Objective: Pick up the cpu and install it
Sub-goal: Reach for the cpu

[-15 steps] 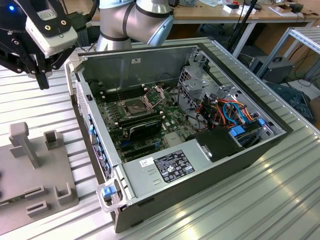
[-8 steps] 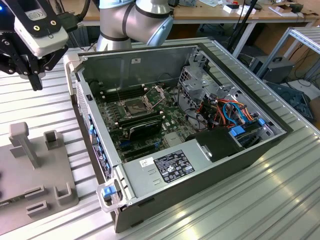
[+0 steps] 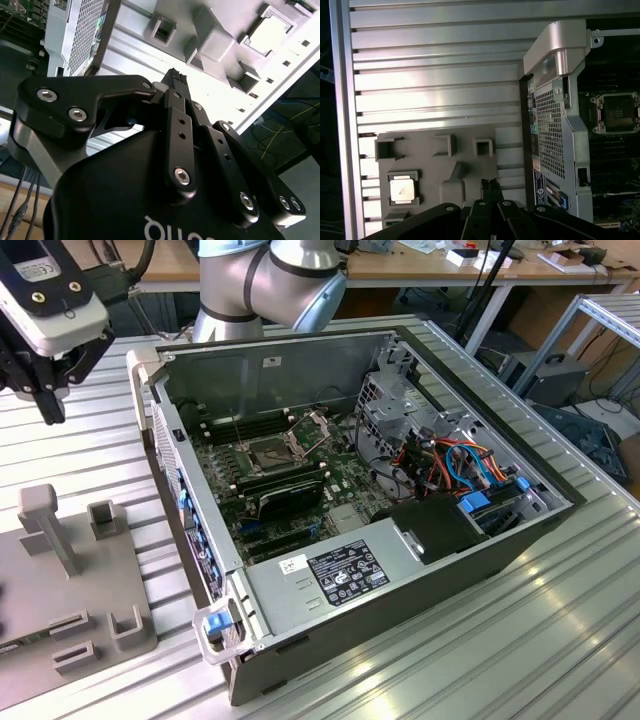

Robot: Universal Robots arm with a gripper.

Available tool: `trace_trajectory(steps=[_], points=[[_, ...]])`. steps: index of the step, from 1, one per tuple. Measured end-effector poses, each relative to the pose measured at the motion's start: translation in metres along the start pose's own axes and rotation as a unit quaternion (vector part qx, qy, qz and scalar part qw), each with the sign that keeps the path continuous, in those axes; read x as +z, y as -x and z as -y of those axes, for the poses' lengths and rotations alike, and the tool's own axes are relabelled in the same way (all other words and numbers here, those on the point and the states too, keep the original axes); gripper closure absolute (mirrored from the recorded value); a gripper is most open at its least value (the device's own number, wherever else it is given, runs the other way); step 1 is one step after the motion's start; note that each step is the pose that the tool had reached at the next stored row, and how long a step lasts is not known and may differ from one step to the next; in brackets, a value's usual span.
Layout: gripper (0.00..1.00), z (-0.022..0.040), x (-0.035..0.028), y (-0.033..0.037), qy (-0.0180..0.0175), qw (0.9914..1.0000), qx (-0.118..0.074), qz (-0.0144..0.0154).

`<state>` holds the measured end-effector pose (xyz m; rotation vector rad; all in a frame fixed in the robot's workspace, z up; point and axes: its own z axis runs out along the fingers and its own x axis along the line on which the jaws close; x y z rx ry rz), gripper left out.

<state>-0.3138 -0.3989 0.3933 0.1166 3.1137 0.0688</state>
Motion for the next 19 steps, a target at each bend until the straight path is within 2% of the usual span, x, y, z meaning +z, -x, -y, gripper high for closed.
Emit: trace_trajectory(steps=[14, 19], points=[[0.89, 0.0018, -0.0006, -0.0234, 0.0000, 1.00000, 0.000, 0.0000], [0.89, 0.0026, -0.0009, -0.0351, 0.0000, 1.00000, 0.000, 0.0000]])
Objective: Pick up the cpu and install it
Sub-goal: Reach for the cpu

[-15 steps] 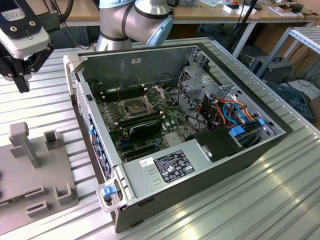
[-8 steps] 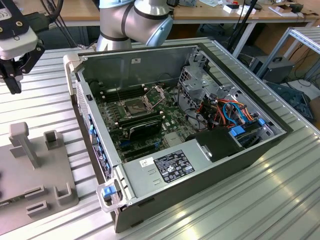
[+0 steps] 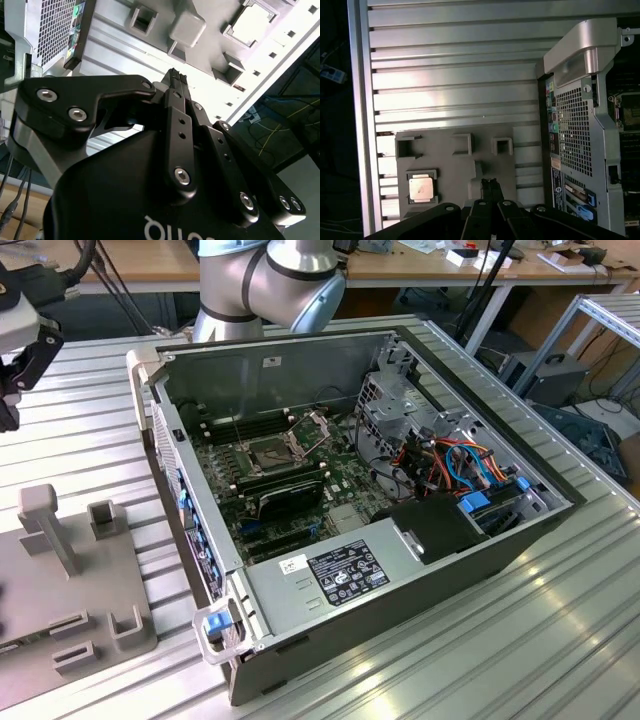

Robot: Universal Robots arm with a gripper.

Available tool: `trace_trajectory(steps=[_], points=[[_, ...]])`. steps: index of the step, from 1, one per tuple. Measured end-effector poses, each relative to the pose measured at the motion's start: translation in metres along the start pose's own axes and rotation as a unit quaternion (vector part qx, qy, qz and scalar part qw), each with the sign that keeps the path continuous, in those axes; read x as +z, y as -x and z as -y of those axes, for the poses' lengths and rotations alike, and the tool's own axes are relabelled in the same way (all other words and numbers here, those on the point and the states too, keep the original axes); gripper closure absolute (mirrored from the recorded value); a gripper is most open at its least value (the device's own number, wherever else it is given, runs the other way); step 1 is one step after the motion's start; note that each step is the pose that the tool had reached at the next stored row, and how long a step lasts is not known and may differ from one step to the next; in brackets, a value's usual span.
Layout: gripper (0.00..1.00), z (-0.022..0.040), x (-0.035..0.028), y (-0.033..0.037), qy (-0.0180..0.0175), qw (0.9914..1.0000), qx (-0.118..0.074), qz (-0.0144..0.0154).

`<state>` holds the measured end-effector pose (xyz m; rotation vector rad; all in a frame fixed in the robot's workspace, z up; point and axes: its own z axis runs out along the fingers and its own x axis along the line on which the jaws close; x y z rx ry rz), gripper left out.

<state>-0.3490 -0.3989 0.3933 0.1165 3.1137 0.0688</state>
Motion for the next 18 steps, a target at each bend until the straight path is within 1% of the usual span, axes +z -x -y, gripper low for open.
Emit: trace_trajectory(steps=[5, 7, 12, 13, 16, 17, 18], points=[[0.89, 0.0008, -0.0003, -0.0104, 0.0000, 1.00000, 0.000, 0.0000], [0.89, 0.0012, -0.0004, -0.0165, 0.0000, 1.00000, 0.000, 0.0000], [0.89, 0.0019, -0.0007, -0.0252, 0.0000, 1.00000, 0.000, 0.0000], [0.89, 0.0021, -0.0008, -0.0283, 0.0000, 1.00000, 0.000, 0.0000], [0.89, 0.0025, -0.0008, -0.0330, 0.0000, 1.00000, 0.000, 0.0000], [0.89, 0.0029, -0.0011, -0.0395, 0.0000, 1.00000, 0.000, 0.0000], [0.89, 0.0037, -0.0013, -0.0500, 0.0000, 1.00000, 0.000, 0.0000]])
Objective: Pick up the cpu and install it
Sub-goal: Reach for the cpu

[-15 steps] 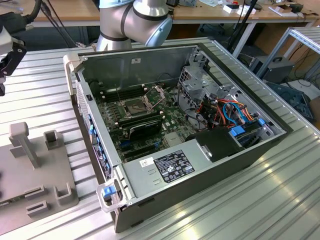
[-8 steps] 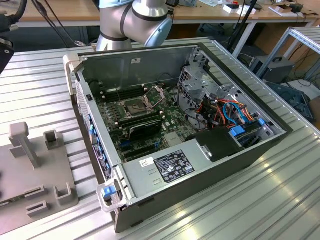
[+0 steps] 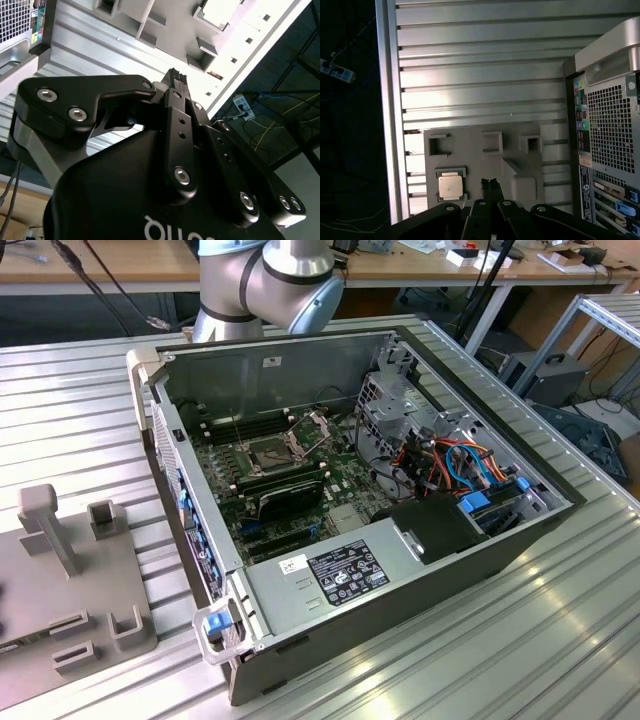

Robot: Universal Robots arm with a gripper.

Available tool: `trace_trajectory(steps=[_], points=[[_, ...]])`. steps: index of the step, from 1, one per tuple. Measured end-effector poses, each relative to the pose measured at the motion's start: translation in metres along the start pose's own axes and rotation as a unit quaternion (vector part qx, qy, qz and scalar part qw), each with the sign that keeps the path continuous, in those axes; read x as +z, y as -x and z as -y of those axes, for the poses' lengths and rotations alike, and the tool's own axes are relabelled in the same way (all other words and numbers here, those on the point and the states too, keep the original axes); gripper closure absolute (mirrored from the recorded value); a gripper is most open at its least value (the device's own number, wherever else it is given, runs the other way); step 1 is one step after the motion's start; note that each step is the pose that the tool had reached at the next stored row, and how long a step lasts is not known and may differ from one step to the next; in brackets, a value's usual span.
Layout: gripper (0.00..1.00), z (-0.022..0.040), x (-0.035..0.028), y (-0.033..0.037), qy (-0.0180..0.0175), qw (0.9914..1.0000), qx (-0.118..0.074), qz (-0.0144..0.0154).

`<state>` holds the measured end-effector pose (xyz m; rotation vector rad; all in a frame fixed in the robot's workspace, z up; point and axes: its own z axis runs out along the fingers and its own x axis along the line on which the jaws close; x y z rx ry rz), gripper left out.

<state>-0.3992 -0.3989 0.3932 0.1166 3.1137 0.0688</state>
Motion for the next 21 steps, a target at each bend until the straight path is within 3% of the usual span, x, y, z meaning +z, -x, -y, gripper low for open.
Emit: trace_trajectory(steps=[1, 10, 21], points=[[0.89, 0.0006, -0.0002, -0.0075, 0.0000, 1.00000, 0.000, 0.0000], [0.89, 0.0010, -0.0002, -0.0081, 0.0000, 1.00000, 0.000, 0.0000], [0.89, 0.0128, -0.0007, -0.0073, 0.0000, 1.00000, 0.000, 0.0000]])
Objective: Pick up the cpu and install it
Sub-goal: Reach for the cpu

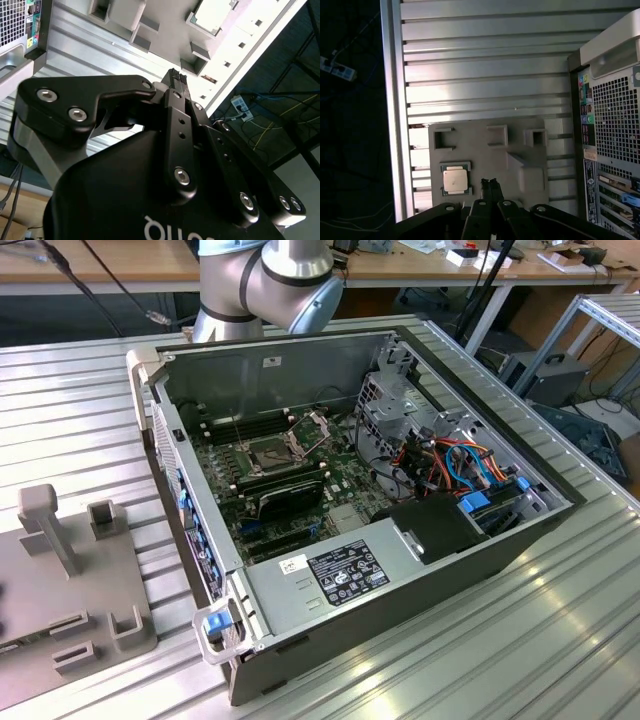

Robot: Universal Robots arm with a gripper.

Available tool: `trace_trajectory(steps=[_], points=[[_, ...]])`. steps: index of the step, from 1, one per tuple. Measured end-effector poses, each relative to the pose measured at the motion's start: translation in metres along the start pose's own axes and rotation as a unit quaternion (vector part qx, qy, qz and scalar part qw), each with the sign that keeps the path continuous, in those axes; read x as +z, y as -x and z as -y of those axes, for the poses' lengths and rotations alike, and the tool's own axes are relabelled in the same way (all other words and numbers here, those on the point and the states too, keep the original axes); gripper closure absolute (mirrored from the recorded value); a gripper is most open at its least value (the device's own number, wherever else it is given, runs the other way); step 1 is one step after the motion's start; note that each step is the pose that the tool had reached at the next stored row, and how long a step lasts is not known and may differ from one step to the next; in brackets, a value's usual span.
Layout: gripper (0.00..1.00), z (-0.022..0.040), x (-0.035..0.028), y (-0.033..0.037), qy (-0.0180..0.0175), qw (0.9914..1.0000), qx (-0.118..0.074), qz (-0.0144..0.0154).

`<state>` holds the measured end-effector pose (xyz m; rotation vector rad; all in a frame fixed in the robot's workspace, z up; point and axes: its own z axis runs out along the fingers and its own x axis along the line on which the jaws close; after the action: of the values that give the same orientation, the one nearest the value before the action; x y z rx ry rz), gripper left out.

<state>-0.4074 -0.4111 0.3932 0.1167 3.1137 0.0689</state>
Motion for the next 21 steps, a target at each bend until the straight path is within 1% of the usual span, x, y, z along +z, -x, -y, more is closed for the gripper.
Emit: trace_trajectory(steps=[7, 13, 16, 19, 21], points=[[0.89, 0.0067, -0.0003, 0.0003, 0.0000, 1.00000, 0.000, 0.0000], [0.89, 0.0069, -0.0003, 0.0002, 0.0000, 1.00000, 0.000, 0.0000], [0.89, 0.0084, -0.0002, -0.0005, -0.0001, 1.00000, 0.000, -0.0001], [0.89, 0.0103, 0.0004, -0.0031, -0.0001, 1.00000, 0.000, 0.0000], [0.89, 0.0112, 0.0022, -0.0082, -0.0001, 1.00000, 0.000, 0.0000]])
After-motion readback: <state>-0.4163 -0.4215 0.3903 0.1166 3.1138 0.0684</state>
